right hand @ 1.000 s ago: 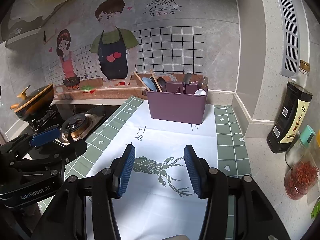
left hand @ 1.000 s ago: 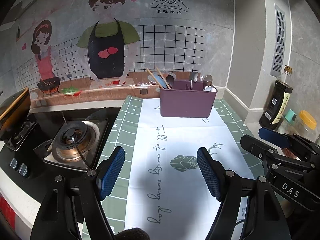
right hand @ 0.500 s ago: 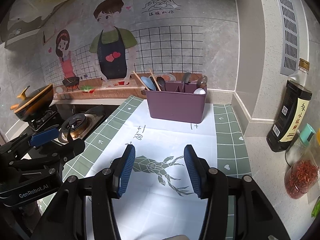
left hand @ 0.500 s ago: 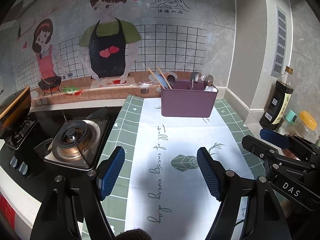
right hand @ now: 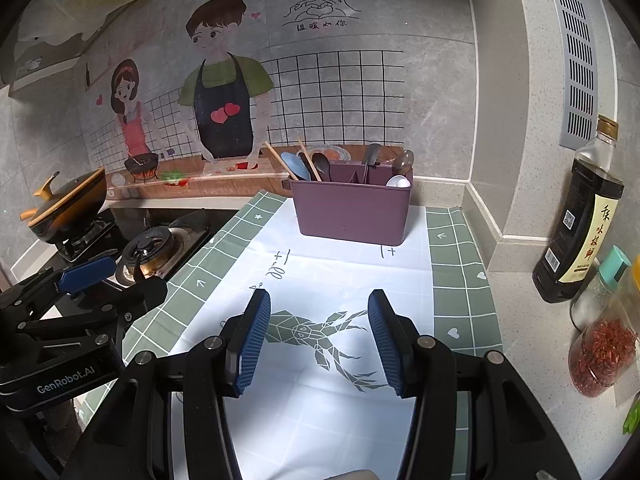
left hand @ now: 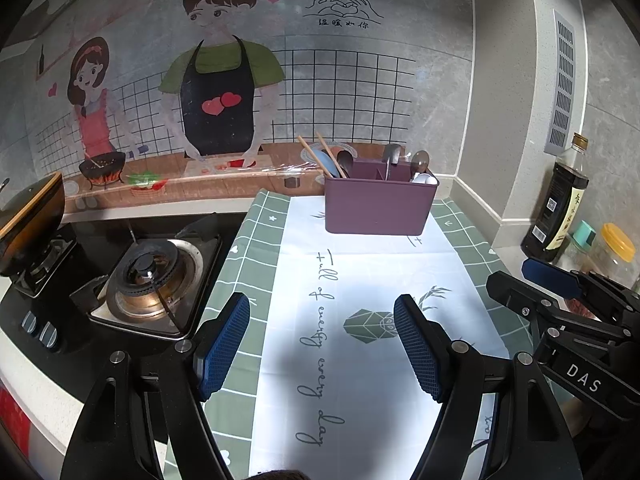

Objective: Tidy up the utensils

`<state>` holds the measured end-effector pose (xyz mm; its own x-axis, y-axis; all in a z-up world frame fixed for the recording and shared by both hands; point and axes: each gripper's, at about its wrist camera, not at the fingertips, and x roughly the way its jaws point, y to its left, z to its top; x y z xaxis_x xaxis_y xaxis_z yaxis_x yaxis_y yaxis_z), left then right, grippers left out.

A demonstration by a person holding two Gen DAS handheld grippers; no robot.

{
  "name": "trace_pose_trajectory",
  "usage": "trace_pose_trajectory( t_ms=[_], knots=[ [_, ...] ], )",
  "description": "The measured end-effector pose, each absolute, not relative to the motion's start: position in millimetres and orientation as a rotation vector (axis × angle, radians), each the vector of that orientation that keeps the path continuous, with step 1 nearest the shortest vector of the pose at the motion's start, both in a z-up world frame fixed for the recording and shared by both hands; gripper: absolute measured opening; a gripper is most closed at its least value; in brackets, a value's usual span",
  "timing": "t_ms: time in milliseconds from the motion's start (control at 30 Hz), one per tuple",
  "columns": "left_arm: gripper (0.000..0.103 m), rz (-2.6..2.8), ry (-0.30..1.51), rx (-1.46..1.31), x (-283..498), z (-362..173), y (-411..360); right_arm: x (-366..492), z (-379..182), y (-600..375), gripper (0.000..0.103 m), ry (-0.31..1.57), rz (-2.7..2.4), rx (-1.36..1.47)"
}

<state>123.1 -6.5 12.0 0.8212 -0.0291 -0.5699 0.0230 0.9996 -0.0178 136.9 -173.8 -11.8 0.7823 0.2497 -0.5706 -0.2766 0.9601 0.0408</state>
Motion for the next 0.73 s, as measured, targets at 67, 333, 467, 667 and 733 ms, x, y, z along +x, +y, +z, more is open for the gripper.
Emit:
trace_pose_trajectory(
  t_ms=[67, 333, 467, 667, 733],
  knots=[
    [0.075, -0.028, 0.605, -0.009, 123.1, 12.1, -6.0, 137.4, -11.9, -173.8, 0.048, 0.609, 0.282, -0.046],
    [0.075, -0.022, 0.603, -0.007, 121.8, 13.3, -5.7, 136.0, -12.6, -176.4, 0.048, 0.608, 0.279, -0.042],
    [0.075, -0.014, 0.600, 0.000, 121.0, 13.6, -6.5, 135.0, -12.6, -176.3, 0.048, 0.613, 0.275, -0.042],
    [0.075, -0.009, 0.601, -0.019, 120.7, 14.8, -7.1, 135.0, -12.0, -175.7, 0.048, 0.614, 0.272, -0.040],
    [0.075, 0.005, 0.592, -0.012, 120.8, 15.5, -6.8, 135.1, -11.7, -175.5, 0.048, 0.613, 0.272, -0.039]
  ],
)
